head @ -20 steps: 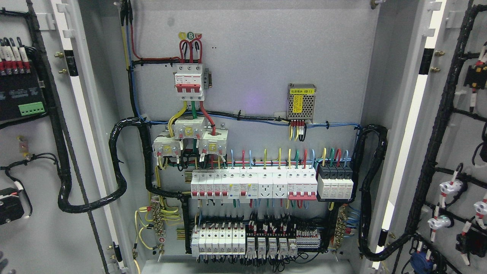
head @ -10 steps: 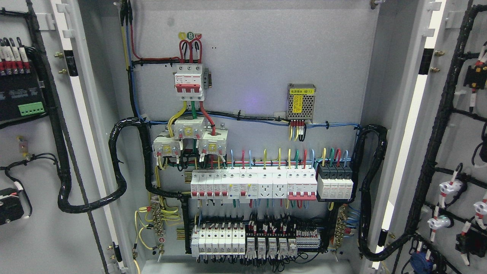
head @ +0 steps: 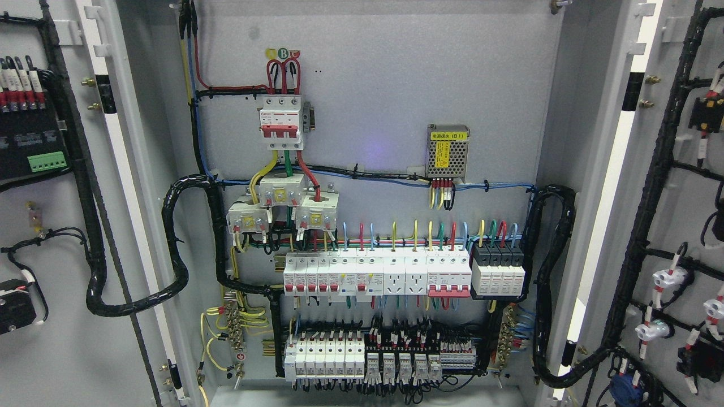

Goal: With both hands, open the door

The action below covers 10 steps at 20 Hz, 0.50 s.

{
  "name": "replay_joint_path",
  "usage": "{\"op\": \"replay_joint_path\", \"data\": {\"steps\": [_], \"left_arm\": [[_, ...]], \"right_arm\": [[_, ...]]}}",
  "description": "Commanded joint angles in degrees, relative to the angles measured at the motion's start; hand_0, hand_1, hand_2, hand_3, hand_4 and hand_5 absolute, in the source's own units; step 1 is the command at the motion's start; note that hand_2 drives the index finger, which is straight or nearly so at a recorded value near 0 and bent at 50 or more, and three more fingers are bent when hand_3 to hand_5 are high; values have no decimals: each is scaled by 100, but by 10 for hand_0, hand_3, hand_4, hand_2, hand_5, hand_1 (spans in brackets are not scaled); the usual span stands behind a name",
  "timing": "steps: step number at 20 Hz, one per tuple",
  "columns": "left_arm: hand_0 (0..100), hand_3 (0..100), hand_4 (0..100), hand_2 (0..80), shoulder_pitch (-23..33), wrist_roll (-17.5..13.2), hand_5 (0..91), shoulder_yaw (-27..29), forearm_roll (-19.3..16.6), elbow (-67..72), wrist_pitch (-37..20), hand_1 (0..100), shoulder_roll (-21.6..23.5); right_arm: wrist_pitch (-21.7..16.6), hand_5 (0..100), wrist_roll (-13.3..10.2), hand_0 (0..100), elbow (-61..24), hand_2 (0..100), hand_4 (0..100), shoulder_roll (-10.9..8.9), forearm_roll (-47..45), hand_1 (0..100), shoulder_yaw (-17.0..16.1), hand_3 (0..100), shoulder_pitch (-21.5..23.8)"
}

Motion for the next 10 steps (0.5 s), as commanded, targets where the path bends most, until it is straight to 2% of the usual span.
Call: {"op": "replay_joint_path", "data": {"steps": [1,5,10], "left_arm": [[0,0,0,0,773,9,0,-403,-58,915,234,0,-42],[0,0,0,0,1134,-26,0,-429,-67,1426,234,0,-25],[0,0,0,0,1135,-44,0,-429,-58,2250,234,0,-24]], "right_arm": [[-192,0,-9,386,2132,0,0,175,-3,0,99,0,113],[-192,0,0,386,3353,0,0,394,-3,0,55,0,-27],[-139,0,-9,386,5321,0,0,825,23,0,55,0,-835]]}}
